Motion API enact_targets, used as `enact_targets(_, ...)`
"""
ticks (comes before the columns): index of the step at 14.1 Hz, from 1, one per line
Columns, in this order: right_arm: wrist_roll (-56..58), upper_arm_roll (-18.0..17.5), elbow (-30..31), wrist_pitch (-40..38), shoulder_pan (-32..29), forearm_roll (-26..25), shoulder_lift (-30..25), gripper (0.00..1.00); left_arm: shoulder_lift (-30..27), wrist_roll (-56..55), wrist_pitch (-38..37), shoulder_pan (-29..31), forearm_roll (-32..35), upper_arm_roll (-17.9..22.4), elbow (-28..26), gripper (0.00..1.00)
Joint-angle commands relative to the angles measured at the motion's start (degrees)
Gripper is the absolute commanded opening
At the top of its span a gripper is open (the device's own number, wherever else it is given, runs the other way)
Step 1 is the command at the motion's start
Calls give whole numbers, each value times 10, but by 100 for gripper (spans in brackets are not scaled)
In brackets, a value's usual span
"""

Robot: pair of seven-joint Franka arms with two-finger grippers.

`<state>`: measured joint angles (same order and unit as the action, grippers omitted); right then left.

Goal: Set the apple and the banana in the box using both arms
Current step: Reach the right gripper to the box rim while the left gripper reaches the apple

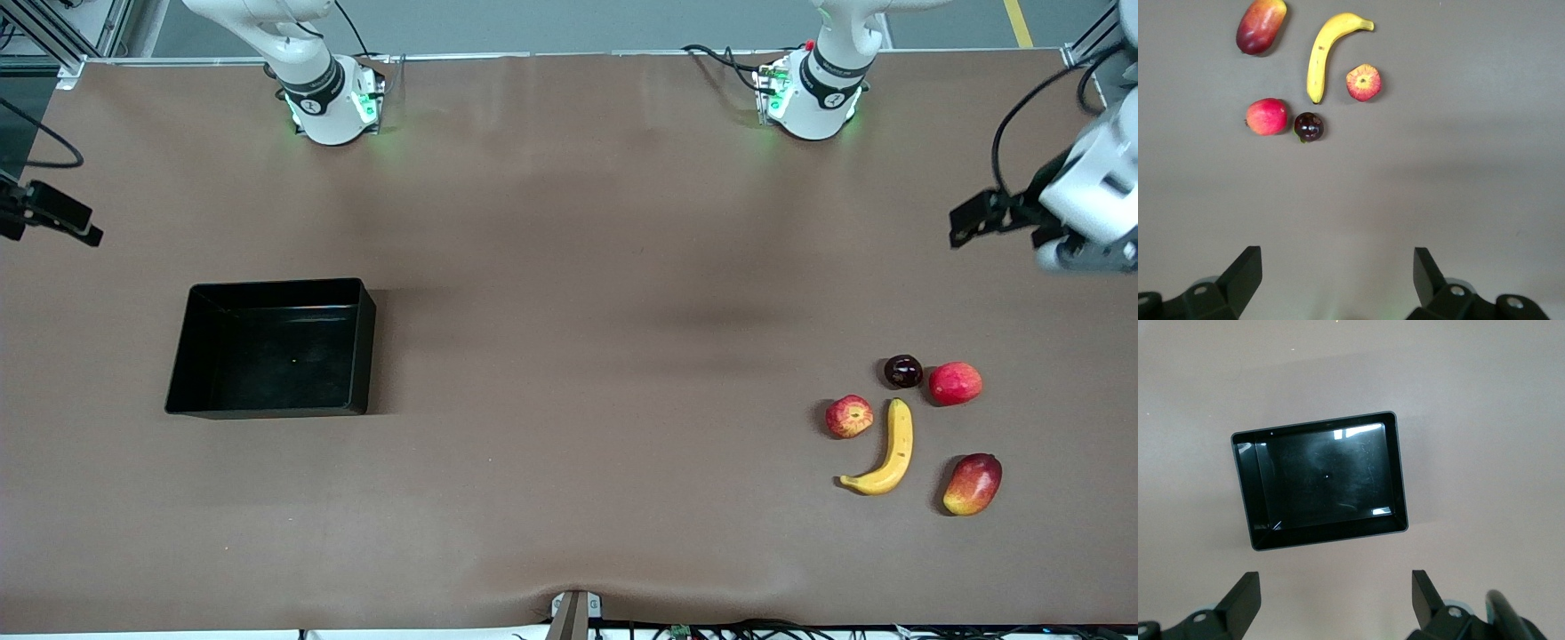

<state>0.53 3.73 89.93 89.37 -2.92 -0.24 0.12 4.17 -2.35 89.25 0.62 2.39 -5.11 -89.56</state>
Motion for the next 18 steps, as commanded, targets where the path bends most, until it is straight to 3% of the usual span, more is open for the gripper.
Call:
enact_targets(1, 10, -5, -12, 21, -27, -5, 27, 100, 42, -2, 35, 4, -4, -2, -1, 100)
enact_targets(7, 11, -5, -9, 56, -30, -5, 113, 100, 127, -95, 198, 3, -3, -2, -61, 100)
enact_targets(12, 76, -6, 14, 121, -72, 3, 181, 100, 181, -136, 369, 3, -3, -2, -125, 100)
enact_targets(15, 146, -6, 66, 194, -92, 39, 204, 100, 217, -149, 462, 3, -3, -2, -153, 100)
enact_targets(18, 182, -7, 153, 297, -100, 52, 204, 100, 250, -170, 509, 3, -3, -2, -153, 100)
